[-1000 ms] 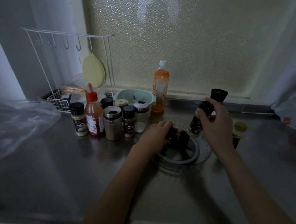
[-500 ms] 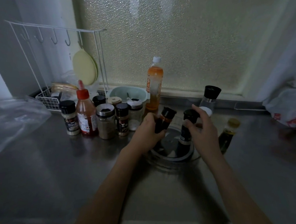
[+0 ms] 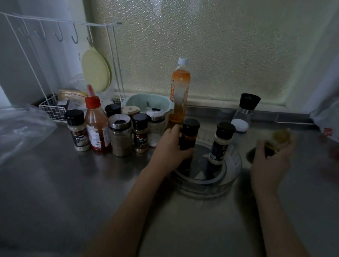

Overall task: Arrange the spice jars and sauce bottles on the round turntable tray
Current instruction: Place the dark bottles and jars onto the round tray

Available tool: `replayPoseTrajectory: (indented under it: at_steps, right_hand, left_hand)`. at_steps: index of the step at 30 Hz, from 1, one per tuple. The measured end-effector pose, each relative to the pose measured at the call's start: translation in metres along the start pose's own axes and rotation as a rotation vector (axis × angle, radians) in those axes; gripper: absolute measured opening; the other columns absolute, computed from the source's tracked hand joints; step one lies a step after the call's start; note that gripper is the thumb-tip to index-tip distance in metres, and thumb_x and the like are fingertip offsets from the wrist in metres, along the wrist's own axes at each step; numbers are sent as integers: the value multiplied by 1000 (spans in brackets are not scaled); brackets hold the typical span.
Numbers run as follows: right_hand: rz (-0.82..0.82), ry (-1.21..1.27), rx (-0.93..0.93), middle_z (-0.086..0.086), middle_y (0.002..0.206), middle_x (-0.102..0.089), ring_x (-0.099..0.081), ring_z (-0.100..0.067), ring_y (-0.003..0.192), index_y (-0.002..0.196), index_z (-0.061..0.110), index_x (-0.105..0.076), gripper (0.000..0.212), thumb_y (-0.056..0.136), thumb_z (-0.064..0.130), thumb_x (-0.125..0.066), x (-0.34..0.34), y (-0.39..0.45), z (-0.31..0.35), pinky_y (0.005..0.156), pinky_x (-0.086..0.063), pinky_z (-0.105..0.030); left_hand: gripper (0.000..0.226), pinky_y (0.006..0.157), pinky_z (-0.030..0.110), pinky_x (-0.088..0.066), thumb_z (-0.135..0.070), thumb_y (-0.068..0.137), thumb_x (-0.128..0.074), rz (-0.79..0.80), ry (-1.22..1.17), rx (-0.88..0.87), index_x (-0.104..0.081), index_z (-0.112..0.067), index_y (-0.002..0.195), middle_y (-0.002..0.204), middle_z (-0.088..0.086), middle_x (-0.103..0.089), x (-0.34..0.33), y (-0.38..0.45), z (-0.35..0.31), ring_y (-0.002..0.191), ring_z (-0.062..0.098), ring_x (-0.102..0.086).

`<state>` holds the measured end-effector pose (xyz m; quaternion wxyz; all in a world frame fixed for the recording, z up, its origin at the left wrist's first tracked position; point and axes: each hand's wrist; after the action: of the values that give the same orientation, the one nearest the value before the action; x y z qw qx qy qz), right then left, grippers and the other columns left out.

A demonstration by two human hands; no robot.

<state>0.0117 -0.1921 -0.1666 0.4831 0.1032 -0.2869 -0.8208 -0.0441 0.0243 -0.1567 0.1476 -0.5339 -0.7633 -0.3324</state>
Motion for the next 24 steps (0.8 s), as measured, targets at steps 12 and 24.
replayPoseTrajectory:
  at_steps: [12,24]
  right_hand:
    - [438,187,370,16,96,-58,-58,11,91,105,39,-45,38,74,40,-67,-15,-46,54,76,-44,-4]
    - [320,118,360,-2,75,-55,-52,-11,63,112,23,-55,22,92,29,-47,-14,-19,54,54,-37,-11]
  left_hand:
    - [51,85,36,-52,-27,77,-73,-77,-40,-54,-44,-16,117,120,6,-60,-5,-1,-2,105,19,-59]
    - [117,99,50,-48,-35,63,-78,145,-61,-67,10,-52,138,151,1,-31,-8,-8,-11,130,21,-47]
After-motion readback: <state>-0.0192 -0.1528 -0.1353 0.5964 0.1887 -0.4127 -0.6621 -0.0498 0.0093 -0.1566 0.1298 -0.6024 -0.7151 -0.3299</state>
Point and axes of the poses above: each hand's wrist, its own y-axis towards the middle knuckle, its own x-axis out of the back of the hand, z = x × y
